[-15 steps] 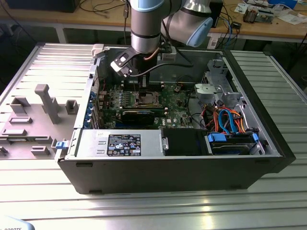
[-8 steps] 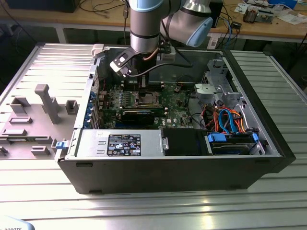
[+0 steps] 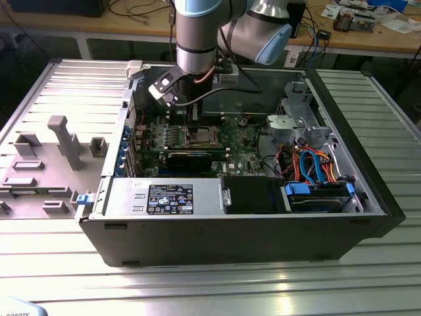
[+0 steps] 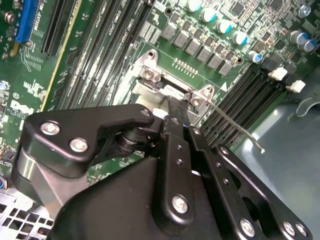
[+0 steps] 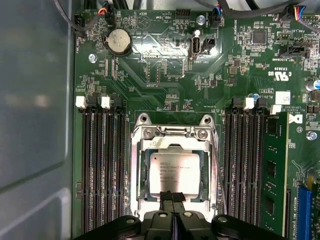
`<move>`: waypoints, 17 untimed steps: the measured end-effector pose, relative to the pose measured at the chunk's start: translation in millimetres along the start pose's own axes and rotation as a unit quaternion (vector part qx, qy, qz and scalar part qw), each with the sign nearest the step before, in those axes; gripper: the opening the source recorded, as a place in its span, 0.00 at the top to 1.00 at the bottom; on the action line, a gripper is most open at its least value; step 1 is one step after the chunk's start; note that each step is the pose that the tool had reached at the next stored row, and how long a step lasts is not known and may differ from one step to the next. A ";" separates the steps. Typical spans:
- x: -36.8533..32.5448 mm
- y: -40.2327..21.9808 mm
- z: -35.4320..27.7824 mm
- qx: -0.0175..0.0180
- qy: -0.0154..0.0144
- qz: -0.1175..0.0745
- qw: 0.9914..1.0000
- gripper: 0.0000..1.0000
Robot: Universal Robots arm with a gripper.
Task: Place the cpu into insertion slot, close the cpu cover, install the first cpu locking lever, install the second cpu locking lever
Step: 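Close the cpu cover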
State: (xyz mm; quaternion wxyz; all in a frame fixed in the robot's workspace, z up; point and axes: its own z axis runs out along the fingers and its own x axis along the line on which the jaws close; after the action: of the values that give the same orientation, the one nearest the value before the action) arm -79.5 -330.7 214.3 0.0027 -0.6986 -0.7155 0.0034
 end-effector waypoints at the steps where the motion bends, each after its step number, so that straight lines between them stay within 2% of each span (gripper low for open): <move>1: -0.2 -0.5 1.1 0.000 0.000 0.000 1.000 0.89; 6: -0.4 -0.6 9.8 0.000 0.000 -0.001 1.000 0.89; 8: -0.4 -0.6 10.5 0.000 0.000 -0.001 1.000 0.89; 9: 0.0 -0.3 8.5 -0.001 0.001 -0.001 1.000 0.89; 11: -0.2 -0.6 1.3 0.000 0.000 -0.001 1.000 0.89; 13: -0.2 -0.3 1.4 0.000 0.000 -0.001 1.000 0.89; 17: -0.4 7.9 1.6 0.000 0.000 -0.001 1.000 0.89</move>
State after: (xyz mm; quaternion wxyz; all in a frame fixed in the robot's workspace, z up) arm -71.7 -331.0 212.6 0.0026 -0.6978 -0.7163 0.0033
